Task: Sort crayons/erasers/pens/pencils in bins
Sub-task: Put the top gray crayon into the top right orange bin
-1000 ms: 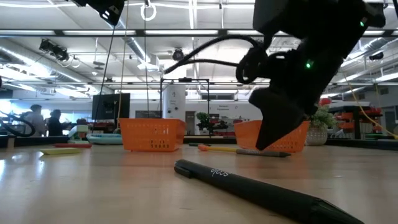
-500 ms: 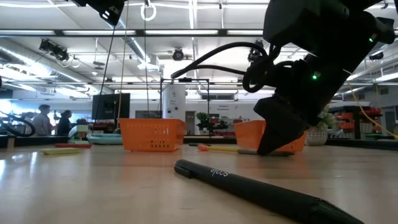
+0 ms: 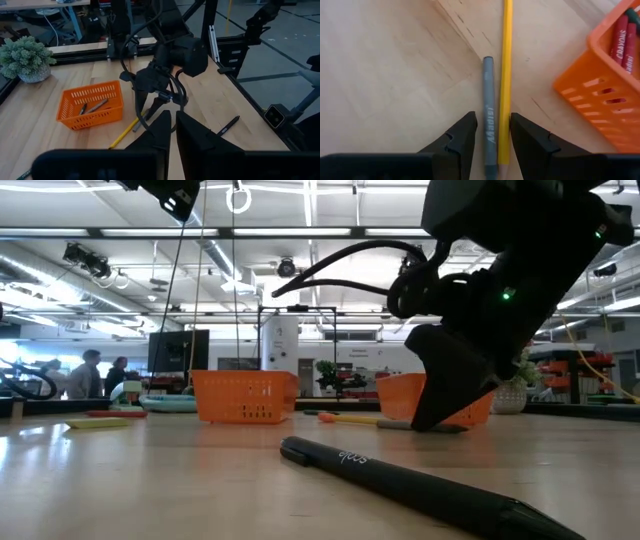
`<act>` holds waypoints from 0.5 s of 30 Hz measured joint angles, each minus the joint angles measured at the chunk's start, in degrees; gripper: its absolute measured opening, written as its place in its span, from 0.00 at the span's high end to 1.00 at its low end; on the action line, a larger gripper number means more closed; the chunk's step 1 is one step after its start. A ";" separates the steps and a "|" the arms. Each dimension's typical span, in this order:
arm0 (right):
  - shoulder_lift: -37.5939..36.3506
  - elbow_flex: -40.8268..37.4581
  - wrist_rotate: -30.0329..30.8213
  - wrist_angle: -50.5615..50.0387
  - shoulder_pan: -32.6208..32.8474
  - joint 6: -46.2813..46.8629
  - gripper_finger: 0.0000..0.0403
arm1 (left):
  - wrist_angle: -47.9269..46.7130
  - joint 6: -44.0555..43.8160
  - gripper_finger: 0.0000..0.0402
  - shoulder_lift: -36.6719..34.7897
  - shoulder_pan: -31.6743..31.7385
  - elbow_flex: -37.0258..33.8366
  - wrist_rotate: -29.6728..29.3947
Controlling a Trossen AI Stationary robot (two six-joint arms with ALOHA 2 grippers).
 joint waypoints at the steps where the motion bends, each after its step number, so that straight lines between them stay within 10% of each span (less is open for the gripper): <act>1: 0.00 0.00 -0.04 0.04 0.02 -0.05 0.67 | 0.01 0.00 0.91 0.00 0.00 0.00 0.00; 15: 0.00 0.00 -1.29 -1.71 2.51 3.14 0.67 | -0.11 0.17 0.91 0.00 0.00 0.00 0.01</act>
